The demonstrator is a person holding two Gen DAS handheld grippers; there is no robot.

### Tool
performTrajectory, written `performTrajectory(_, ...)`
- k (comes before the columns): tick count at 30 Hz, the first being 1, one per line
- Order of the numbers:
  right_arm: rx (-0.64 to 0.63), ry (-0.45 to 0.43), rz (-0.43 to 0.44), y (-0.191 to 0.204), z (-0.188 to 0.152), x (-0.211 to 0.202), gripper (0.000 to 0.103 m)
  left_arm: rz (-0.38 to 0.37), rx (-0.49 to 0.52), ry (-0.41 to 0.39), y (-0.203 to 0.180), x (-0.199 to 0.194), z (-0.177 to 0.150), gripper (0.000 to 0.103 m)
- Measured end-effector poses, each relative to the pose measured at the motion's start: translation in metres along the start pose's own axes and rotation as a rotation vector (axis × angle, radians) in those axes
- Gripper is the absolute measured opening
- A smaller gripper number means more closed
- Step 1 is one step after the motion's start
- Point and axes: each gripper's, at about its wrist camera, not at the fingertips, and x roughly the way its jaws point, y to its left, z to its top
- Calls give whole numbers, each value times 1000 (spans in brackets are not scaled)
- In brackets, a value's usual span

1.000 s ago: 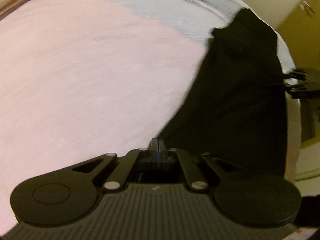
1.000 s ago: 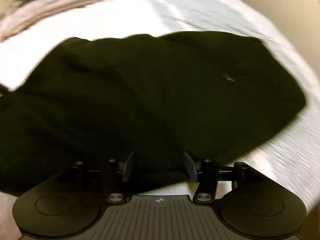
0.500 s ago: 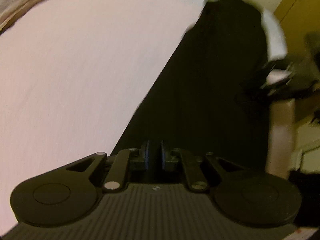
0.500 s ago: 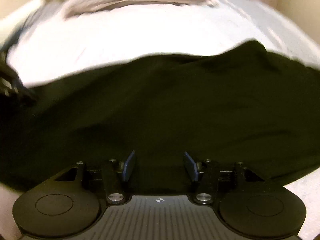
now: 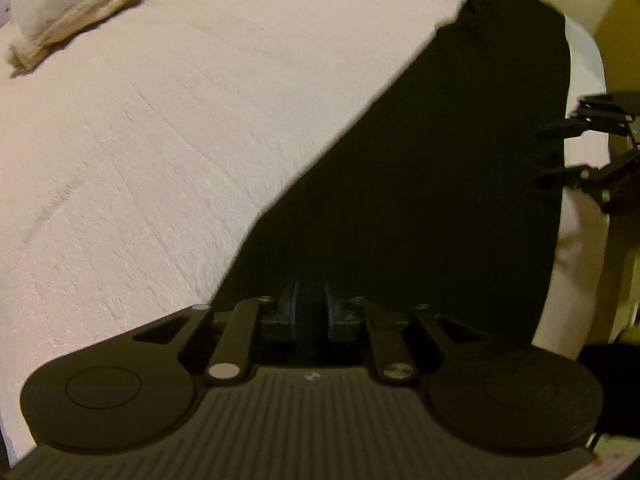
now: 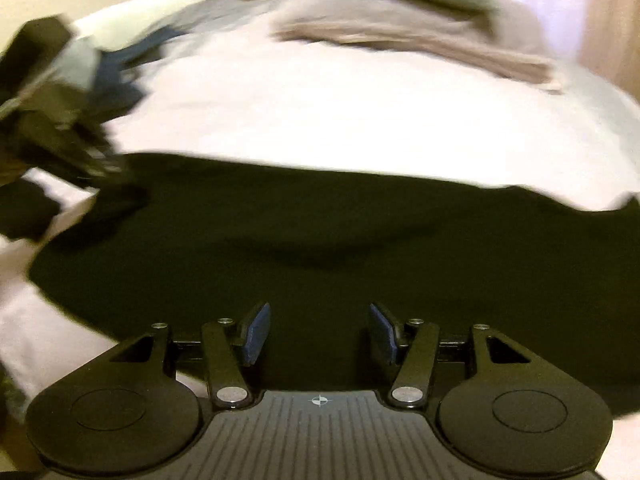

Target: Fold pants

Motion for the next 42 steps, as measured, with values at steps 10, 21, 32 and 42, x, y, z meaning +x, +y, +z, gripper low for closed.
performTrajectory(10, 44, 2, -198, 75, 4, -24, 52, -56, 145, -17, 67, -12, -30, 4)
performTrajectory(21, -686, 11, -136, 247, -11, 39, 53, -97, 329, -128, 103, -60, -55, 18)
performTrajectory(32, -259, -55, -108, 188, 39, 21, 12, 19, 925, -263, 59, -56, -135, 69)
performTrajectory(42, -131, -72, -82, 180, 41, -6, 10, 118, 1317, -407, 41, -9, -131, 63)
